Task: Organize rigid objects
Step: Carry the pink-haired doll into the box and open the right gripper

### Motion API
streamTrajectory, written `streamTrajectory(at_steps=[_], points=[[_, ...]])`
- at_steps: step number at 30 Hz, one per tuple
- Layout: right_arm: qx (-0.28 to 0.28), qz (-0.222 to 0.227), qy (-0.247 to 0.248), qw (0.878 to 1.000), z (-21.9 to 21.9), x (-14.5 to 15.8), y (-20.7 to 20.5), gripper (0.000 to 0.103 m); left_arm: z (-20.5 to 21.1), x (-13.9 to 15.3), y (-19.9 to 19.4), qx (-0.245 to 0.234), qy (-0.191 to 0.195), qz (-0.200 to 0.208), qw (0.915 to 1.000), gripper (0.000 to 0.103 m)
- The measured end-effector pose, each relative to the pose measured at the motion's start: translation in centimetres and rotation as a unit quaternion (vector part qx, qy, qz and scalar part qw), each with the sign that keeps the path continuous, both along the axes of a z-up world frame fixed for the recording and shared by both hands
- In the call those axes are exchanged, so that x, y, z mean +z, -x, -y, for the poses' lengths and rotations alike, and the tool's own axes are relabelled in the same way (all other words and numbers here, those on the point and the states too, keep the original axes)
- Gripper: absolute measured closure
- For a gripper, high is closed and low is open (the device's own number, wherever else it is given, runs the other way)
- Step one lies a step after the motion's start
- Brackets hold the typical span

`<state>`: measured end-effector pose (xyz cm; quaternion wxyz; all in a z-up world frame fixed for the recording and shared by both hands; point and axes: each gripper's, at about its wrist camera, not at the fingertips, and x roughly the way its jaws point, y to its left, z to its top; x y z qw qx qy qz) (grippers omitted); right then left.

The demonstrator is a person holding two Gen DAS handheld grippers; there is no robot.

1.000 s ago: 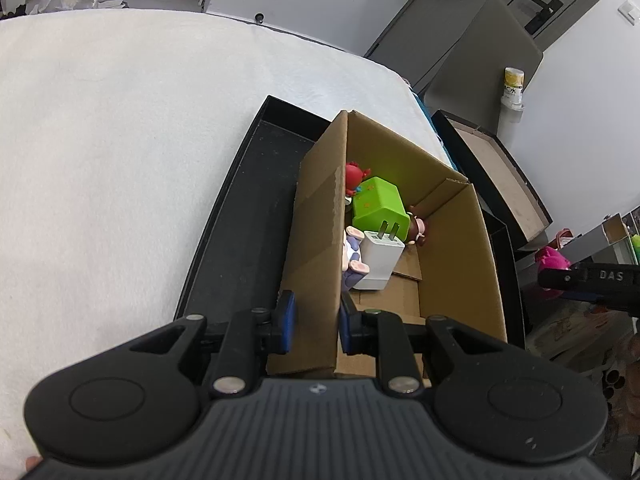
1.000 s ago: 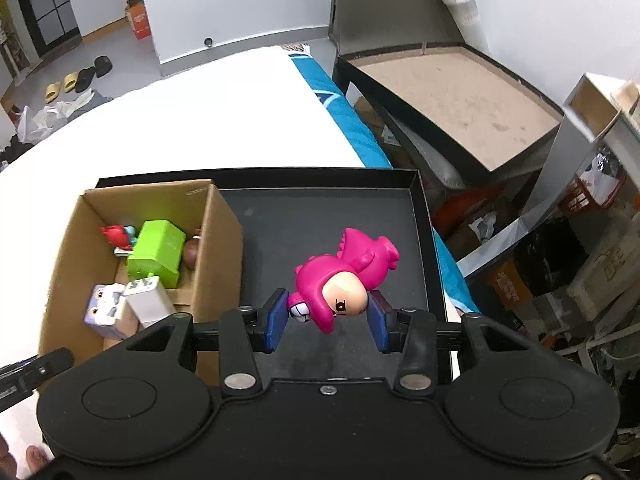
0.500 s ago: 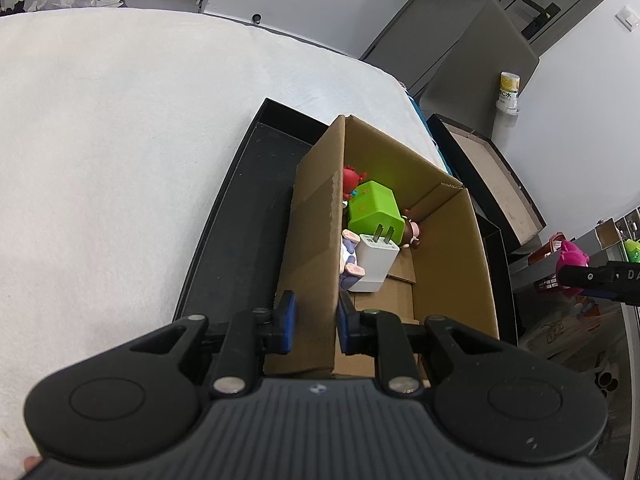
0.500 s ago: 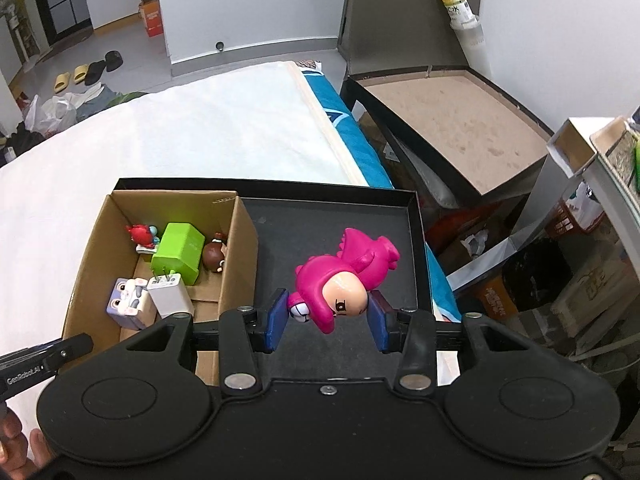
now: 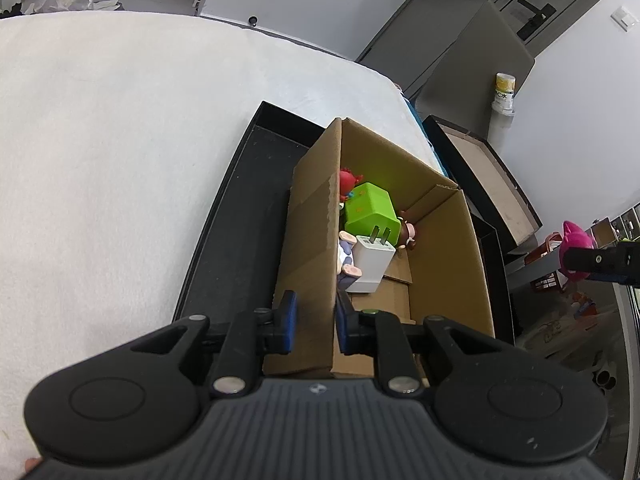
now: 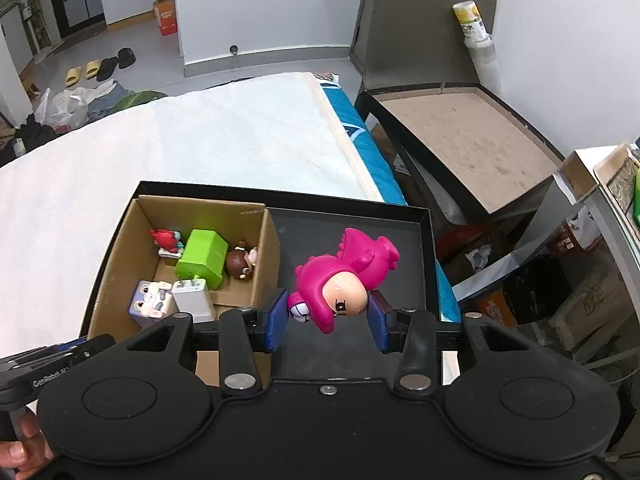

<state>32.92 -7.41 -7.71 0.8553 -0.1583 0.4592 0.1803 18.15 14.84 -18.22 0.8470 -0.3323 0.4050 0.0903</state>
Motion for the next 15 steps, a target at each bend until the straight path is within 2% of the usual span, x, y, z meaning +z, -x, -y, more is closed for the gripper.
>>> streamTrajectory(at_steps=[15], points=[[0.041,-0.016,0.002,0.999,-3.9,-0.6,1.2,0.061,0.0,0.1,0.0,-0.003,0.0,0.002,1.0,0.084]])
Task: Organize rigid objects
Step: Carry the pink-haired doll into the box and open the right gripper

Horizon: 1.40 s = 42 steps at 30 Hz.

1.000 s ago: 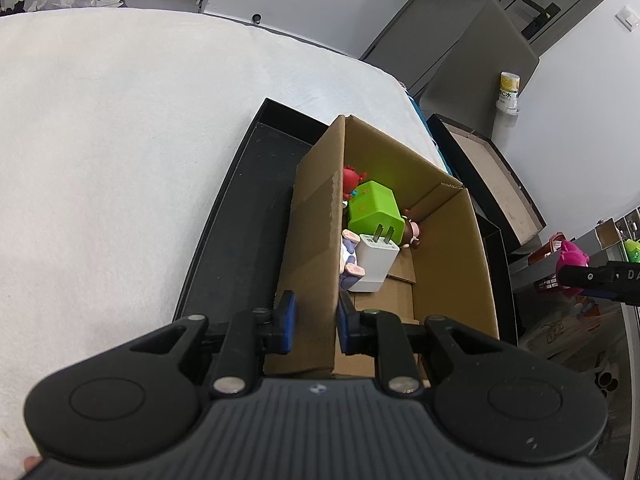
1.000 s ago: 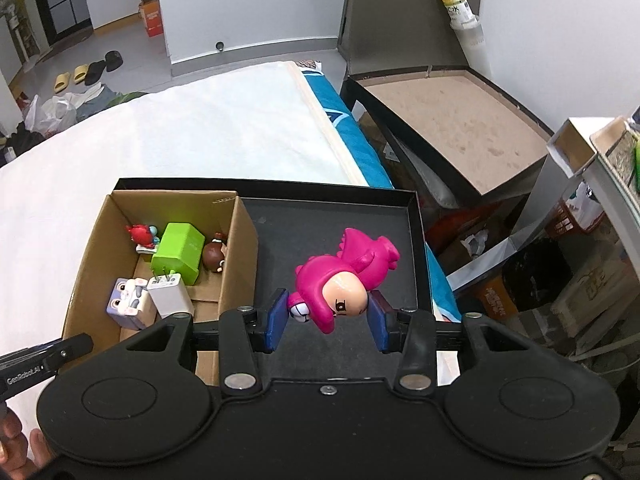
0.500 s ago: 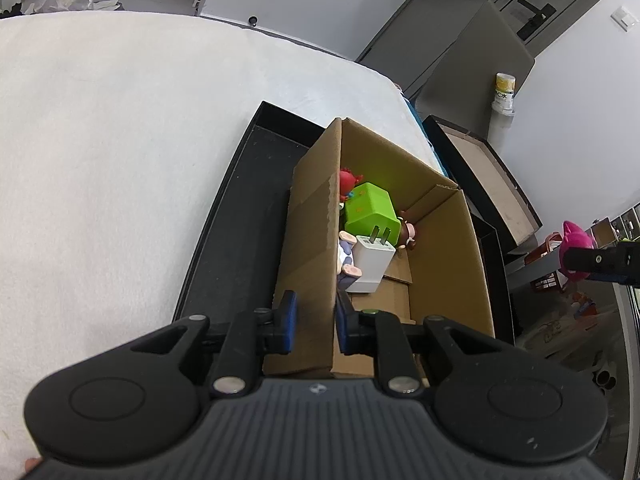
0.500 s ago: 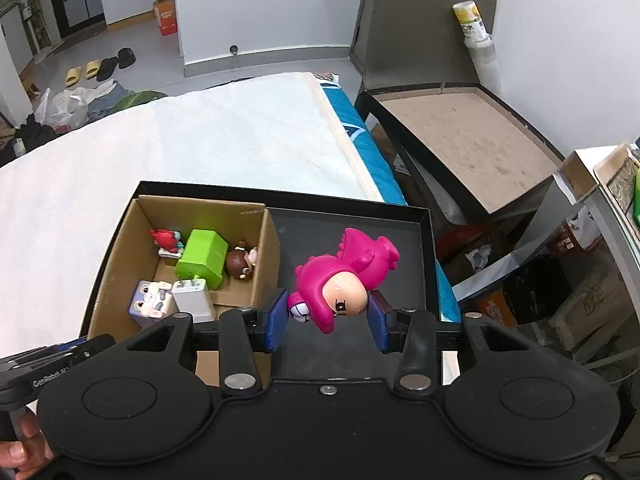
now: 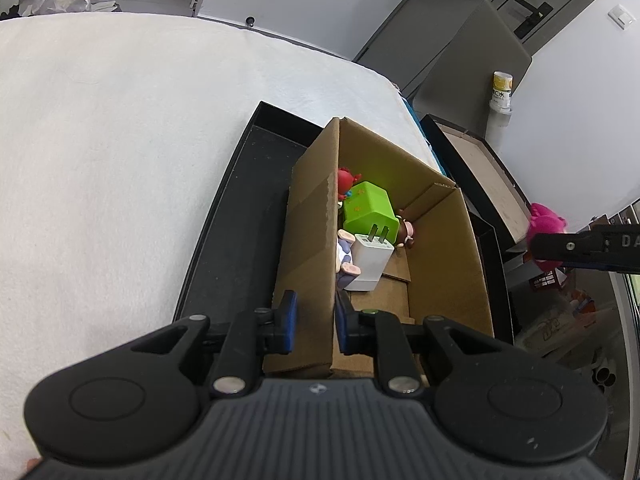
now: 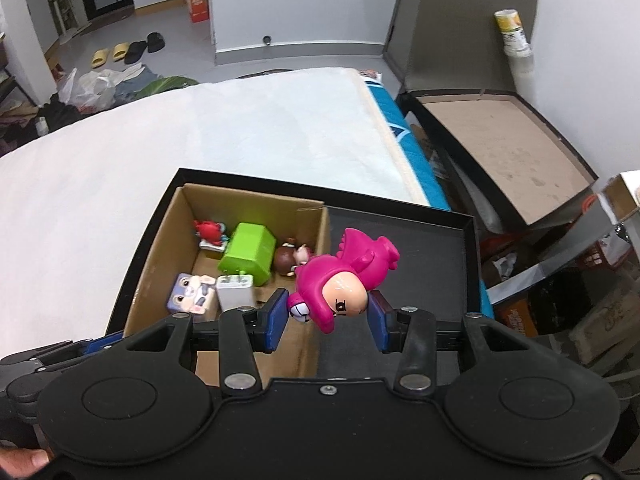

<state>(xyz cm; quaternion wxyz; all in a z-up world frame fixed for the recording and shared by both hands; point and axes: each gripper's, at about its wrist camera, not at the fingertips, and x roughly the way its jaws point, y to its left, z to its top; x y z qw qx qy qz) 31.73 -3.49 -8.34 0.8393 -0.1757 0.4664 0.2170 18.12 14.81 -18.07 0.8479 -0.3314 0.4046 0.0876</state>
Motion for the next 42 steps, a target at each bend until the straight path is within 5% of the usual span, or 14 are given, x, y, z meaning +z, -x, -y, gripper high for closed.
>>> streamTrajectory(at_steps=[24,42], points=[[0.02,-0.037,0.022,0.999,-3.8,-5.2,-0.9,0.061,-0.1,0.0,0.1,0.0,0.003,0.003,1.0,0.084],[0.011,-0.036,-0.014,0.999,-3.0,-5.5,-0.3,0.058,0.2,0.2,0.0,0.003,-0.004,-0.001,1.0,0.085]])
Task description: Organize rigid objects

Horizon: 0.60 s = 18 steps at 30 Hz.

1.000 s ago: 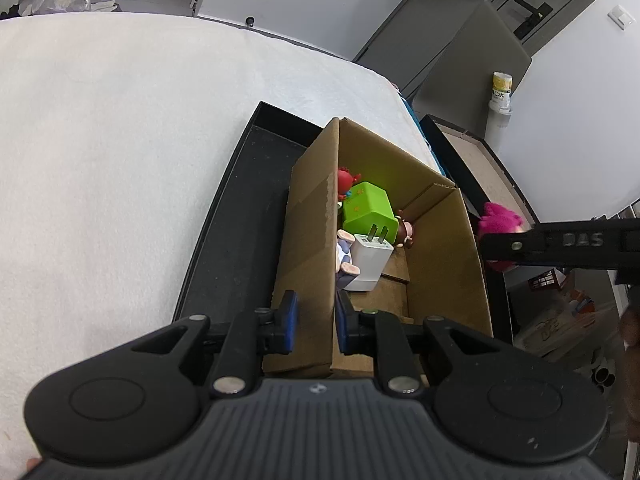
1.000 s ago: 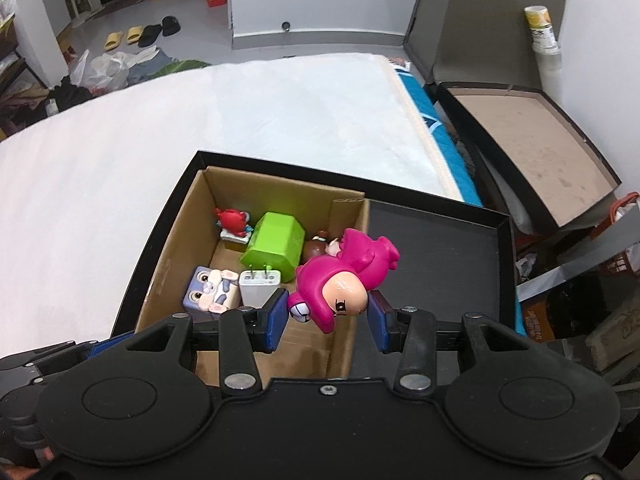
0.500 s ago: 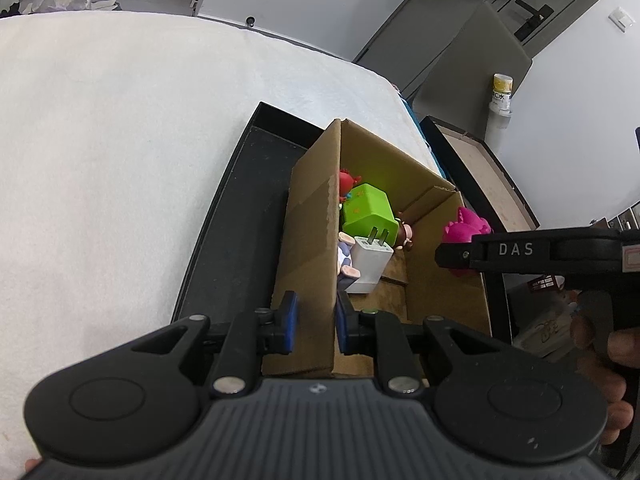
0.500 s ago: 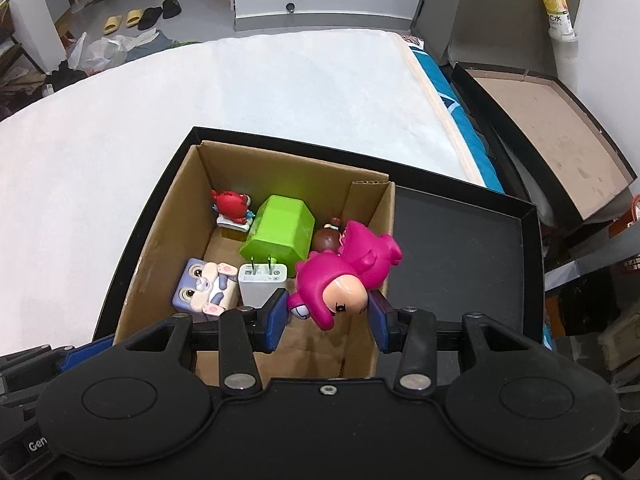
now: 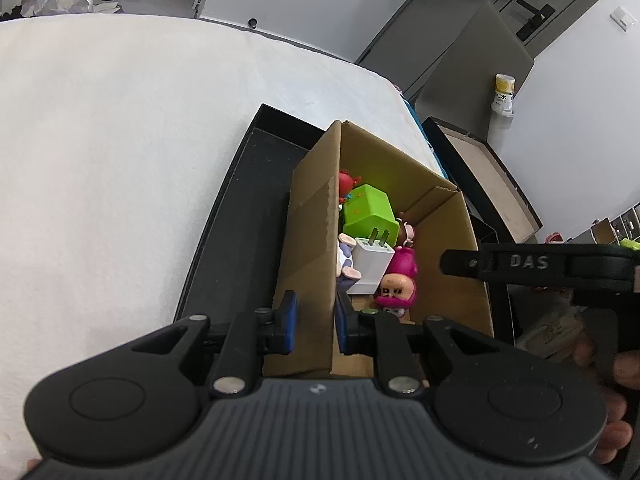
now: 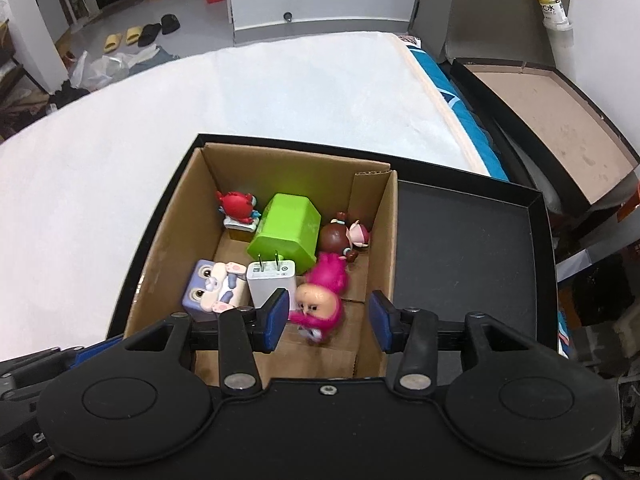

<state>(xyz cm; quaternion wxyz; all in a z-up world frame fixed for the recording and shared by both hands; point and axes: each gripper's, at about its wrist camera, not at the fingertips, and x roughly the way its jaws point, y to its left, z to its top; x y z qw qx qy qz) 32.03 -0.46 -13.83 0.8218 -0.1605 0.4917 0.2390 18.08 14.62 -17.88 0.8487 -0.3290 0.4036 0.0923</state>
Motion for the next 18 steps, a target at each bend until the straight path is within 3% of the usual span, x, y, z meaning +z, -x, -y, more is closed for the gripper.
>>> streamTrajectory(at_steps=[9,14,18], points=[[-0.006,-0.002,-0.029,1.0,2.1,1.3,0.7,0.058,0.2,0.2,-0.2,0.001,-0.006,-0.007,1.0,0.085],[-0.011,-0.006,-0.055,0.998,3.5,2.2,1.5,0.045,0.3,1.2,-0.1,-0.001,-0.015,-0.01,0.9998,0.084],[-0.016,-0.008,-0.077,0.997,4.6,3.3,2.0,0.042,0.3,2.5,0.1,0.002,-0.029,-0.012,0.9995,0.084]])
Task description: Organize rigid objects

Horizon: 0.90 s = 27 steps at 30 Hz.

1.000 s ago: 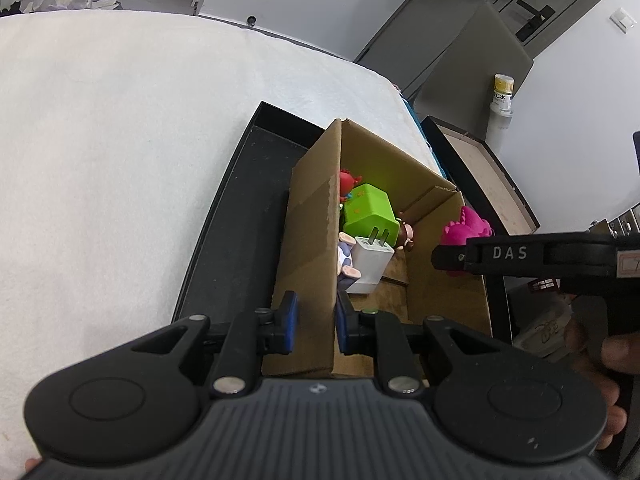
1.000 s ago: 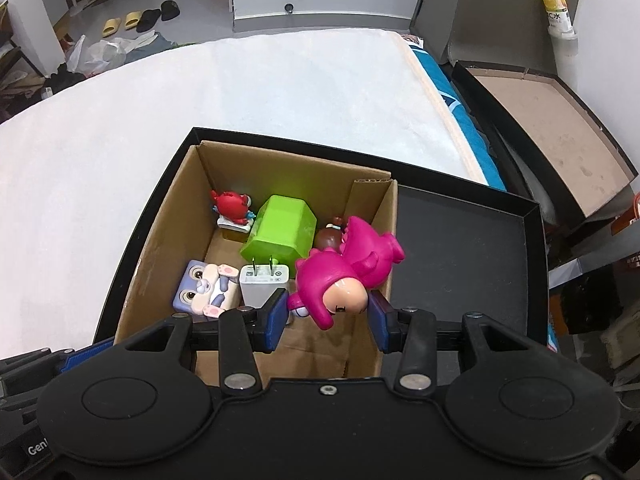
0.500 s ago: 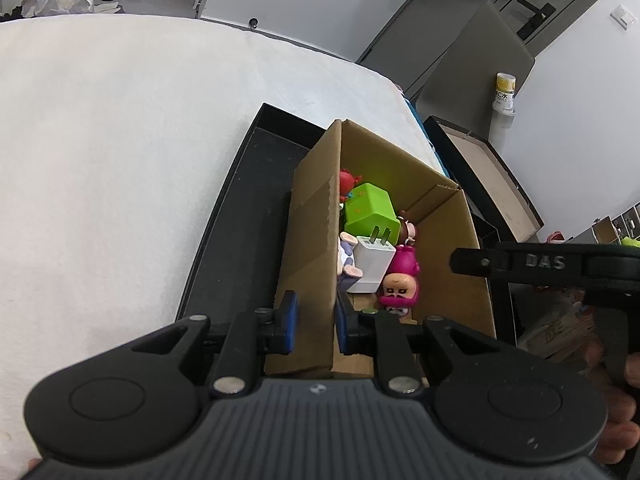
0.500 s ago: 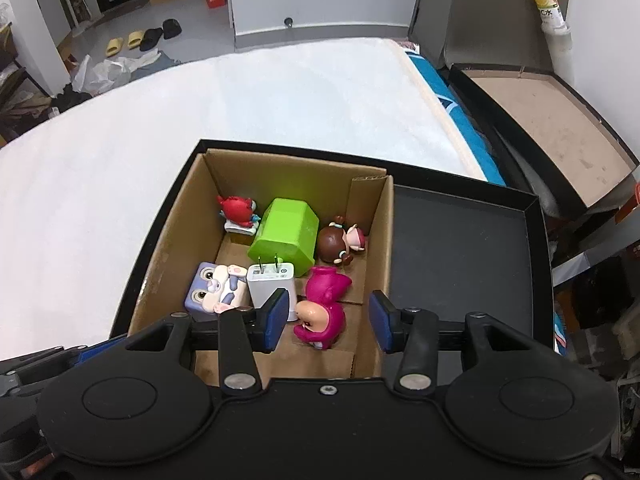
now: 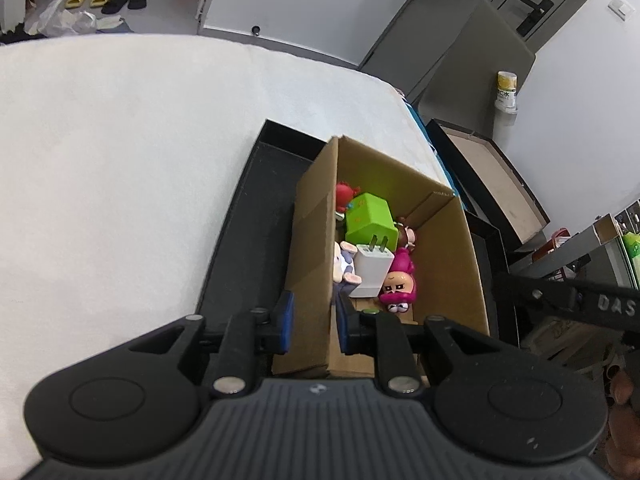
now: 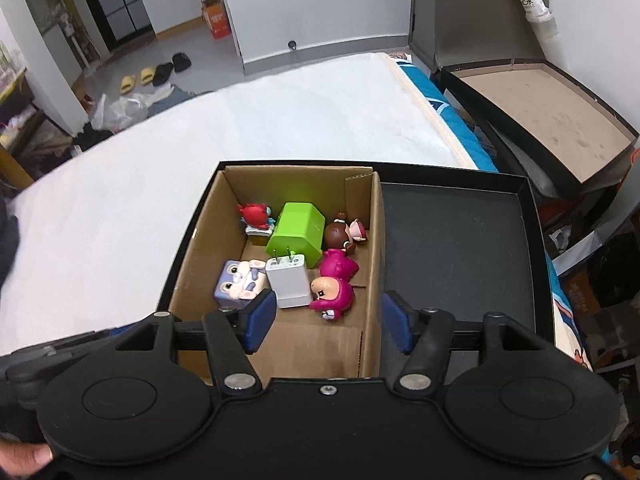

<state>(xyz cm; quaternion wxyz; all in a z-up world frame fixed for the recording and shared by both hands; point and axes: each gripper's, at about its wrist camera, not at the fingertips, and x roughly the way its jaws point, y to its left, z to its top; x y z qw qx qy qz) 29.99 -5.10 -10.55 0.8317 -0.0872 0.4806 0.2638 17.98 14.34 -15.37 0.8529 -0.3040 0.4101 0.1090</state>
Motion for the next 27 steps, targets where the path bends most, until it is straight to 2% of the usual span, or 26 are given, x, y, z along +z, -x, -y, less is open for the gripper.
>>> streamTrajectory(at_steps=[4,7,10,12,16,18,27], points=[[-0.001,0.012,-0.011,1.0,0.9,1.1,0.7,0.021,0.5,1.5,0.4,-0.009,-0.009,0.0,0.9999,0.081],[-0.006,0.019,-0.023,1.0,1.8,2.0,1.0,0.017,1.1,2.8,0.8,-0.02,-0.019,0.001,0.9996,0.079],[-0.019,0.024,-0.03,0.999,2.7,2.8,1.3,0.007,1.5,4.3,1.1,-0.026,-0.026,0.001,0.9993,0.069],[-0.021,0.029,-0.033,0.999,3.3,3.3,1.6,0.007,1.8,5.4,1.5,-0.025,-0.036,0.002,0.999,0.052],[-0.028,0.032,-0.052,0.998,4.4,4.3,2.2,0.0,2.3,7.2,2.5,-0.018,-0.063,0.001,0.9979,0.036],[-0.034,0.038,-0.059,0.997,5.0,4.7,2.6,0.0,2.6,8.1,2.9,-0.023,-0.068,0.002,0.9974,0.029],[-0.058,0.058,-0.059,0.995,7.5,6.5,4.5,0.0,4.7,11.5,5.1,-0.043,-0.101,0.006,0.994,0.016]])
